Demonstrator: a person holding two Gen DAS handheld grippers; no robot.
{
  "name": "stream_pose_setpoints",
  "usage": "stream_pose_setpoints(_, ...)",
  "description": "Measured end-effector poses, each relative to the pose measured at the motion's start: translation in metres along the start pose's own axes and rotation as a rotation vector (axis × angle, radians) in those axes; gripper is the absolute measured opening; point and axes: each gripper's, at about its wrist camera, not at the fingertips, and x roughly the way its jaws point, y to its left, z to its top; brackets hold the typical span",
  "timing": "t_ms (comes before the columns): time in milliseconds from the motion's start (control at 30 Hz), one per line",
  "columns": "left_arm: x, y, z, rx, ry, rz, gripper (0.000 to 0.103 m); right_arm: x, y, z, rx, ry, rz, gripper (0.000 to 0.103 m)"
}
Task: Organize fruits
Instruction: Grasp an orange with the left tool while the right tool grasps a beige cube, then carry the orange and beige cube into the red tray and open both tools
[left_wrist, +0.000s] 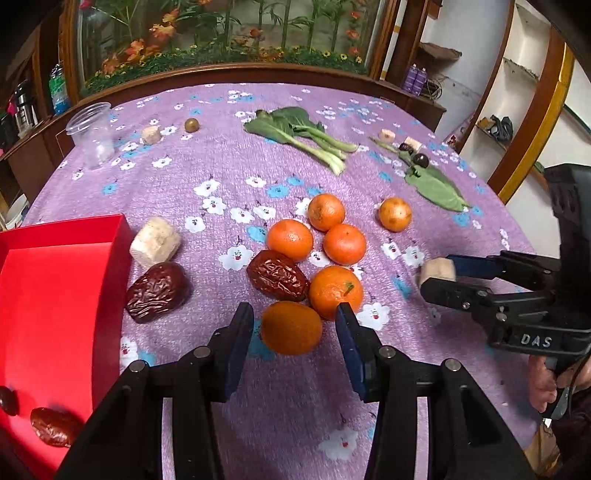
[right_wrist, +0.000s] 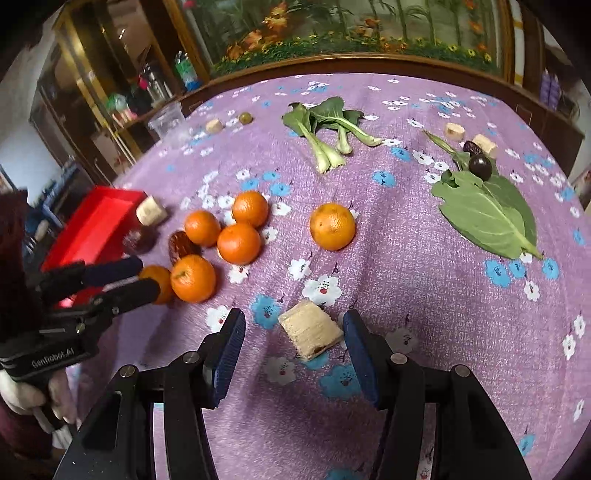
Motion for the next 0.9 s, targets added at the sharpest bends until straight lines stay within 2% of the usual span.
stream_pose_setpoints(200, 0.009, 0.007, 0.000, -0.029, -0.008, 0.002, 0.045, 0.012, -0.005, -0.001, 0.000, 0.017, -0.022, 0.059)
stream_pose_setpoints(267, 0.009, 0.008, -0.001, -0.032, -0.007, 0.002, 0.044, 0.012, -0.004, -0.001, -0.006, 0.013, -0.032, 0.048)
stream_pose_setpoints(300, 0.008, 0.008, -0.002, -0.033, -0.005, -0.009, 0.035, 0.011, -0.003, -0.001, -0.009, 0.012, -0.041, 0.044)
stream_pose_setpoints(333, 0.007, 0.007, -0.003, -0.033, -0.002, -0.019, 0.033, 0.011, -0.003, -0.001, -0.012, 0.011, -0.049, 0.042)
stream_pose_setpoints(433, 0.005, 0.003, -0.007, -0.020, -0.010, -0.002, 0.033, 0.009, -0.003, -0.003, 0.000, 0.008, -0.043, 0.042)
stream_pose_setpoints(567, 0.005, 0.009, -0.008, -0.059, -0.006, -0.023, 0.034, 0.002, 0.000, -0.008, 0.009, -0.001, -0.030, 0.042)
stream_pose_setpoints(633, 0.014, 0.010, -0.009, -0.083, 0.020, -0.040, 0.044, -0.004, 0.004, -0.011, 0.009, -0.010, -0.025, 0.042)
stream_pose_setpoints(667, 0.012, 0.009, -0.009, -0.080, -0.002, -0.029, 0.044, -0.006, 0.006, -0.012, 0.009, -0.014, -0.022, 0.042)
stream_pose_setpoints(700, 0.012, 0.006, -0.009, -0.069, 0.000, -0.005, 0.042, -0.009, 0.008, -0.012, 0.010, -0.017, -0.019, 0.042)
stream_pose_setpoints(733, 0.011, 0.003, -0.008, -0.063, 0.002, 0.010, 0.033, -0.011, 0.010, -0.013, 0.010, -0.021, -0.017, 0.042)
stream_pose_setpoints(900, -0.017, 0.016, -0.017, -0.159, -0.042, -0.019, 0.033, -0.034, 0.027, -0.015, -0.016, -0.058, -0.018, 0.042)
